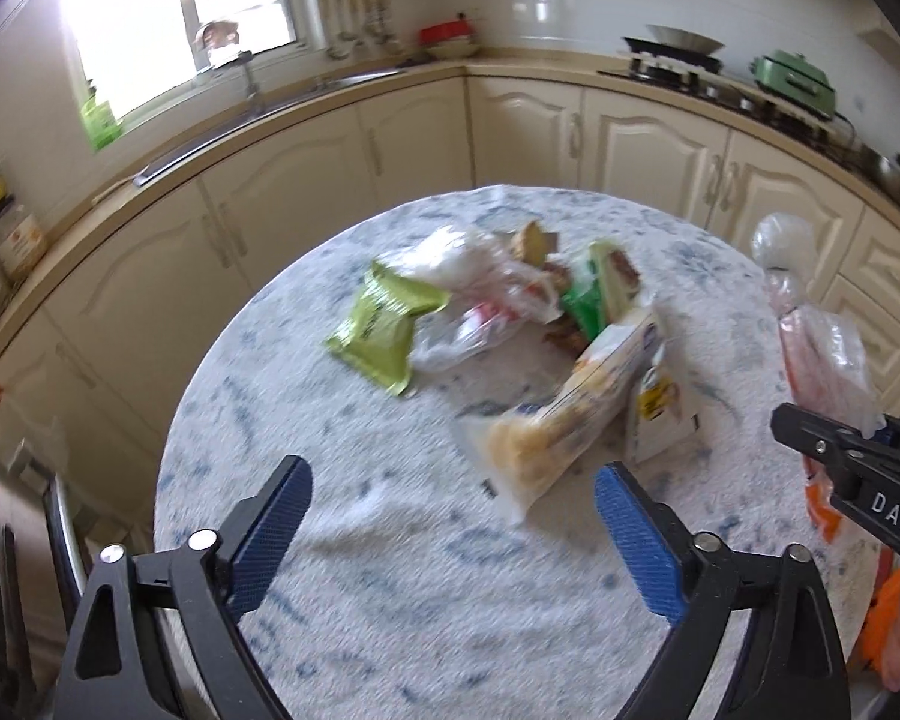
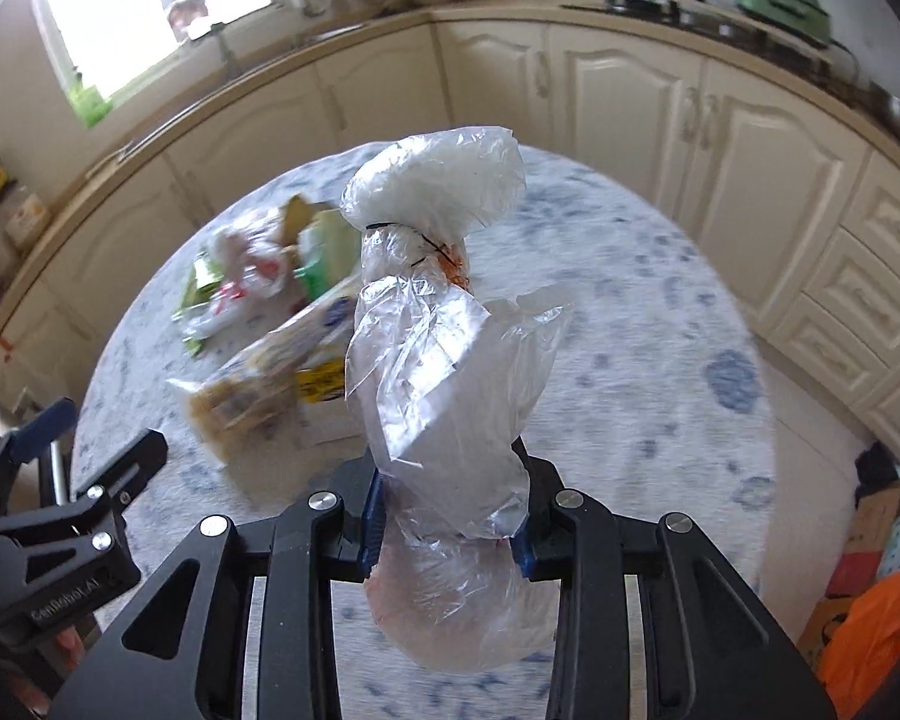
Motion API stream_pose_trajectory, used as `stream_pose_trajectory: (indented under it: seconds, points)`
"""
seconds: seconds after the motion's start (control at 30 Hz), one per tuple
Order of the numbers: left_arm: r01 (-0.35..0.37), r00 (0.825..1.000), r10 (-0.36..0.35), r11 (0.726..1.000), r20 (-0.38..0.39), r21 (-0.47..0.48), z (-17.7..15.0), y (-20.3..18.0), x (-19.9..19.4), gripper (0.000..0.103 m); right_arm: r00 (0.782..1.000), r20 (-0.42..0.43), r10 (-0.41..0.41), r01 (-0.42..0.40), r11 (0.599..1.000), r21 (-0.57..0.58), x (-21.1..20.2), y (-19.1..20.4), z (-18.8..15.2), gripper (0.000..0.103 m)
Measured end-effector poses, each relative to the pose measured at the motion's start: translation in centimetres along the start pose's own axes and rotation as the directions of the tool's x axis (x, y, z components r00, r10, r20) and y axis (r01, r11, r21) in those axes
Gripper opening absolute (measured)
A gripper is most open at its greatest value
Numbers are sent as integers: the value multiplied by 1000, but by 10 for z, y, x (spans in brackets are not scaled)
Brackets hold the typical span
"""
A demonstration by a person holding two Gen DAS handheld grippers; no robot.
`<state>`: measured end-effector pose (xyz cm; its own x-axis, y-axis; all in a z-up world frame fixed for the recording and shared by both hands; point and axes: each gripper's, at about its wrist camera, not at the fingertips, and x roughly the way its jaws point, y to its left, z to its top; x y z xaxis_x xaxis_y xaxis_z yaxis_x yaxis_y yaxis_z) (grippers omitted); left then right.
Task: Collect trash
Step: 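Grasp a clear plastic bag with the right tool while the left tool grasps a bread packet, then carry the plastic bag and bread packet over the blue bucket with both tools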
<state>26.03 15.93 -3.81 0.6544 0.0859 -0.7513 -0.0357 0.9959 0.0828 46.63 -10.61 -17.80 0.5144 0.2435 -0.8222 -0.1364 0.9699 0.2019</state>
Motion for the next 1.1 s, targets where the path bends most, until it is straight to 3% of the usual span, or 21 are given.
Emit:
stream_pose_trajectory:
  seconds: [0.07, 0.23, 0.33, 0.43, 0.53, 0.57, 0.67, 1.1]
  points:
    - [24, 1000, -24, 997, -1, 70, 8, -10, 12, 102, 1000, -10, -22, 22, 999, 33, 1, -14, 0, 33]
    - [-1, 1000, 5, 980, -21, 197, 21, -30, 52, 102, 996, -42, -77, 81, 993, 89, 10, -37, -4, 33]
    - [70, 995, -52, 971, -86, 229, 21, -39, 77, 81, 995, -55, -86, 92, 989, 113, 18, -45, -2, 33]
    - [51, 994, -24, 969, -110, 243, 20, -42, 98, 76, 992, -63, -107, 114, 985, 127, 24, -51, 1, 33]
    - [160, 981, -137, 971, -136, 176, 23, -32, 99, 49, 992, -68, -106, 114, 985, 129, 28, -53, 2, 33]
    - [202, 972, -179, 968, -153, 149, 23, -30, 100, 34, 992, -73, -106, 115, 985, 131, 30, -54, 3, 33]
    - [195, 972, -175, 973, -155, 124, 21, -29, 95, 28, 992, -82, -99, 110, 985, 133, 33, -56, 0, 33]
    - [139, 982, -146, 988, -117, -60, -11, -11, 35, 25, 999, -34, -32, 35, 996, 86, -2, -39, -14, 33]
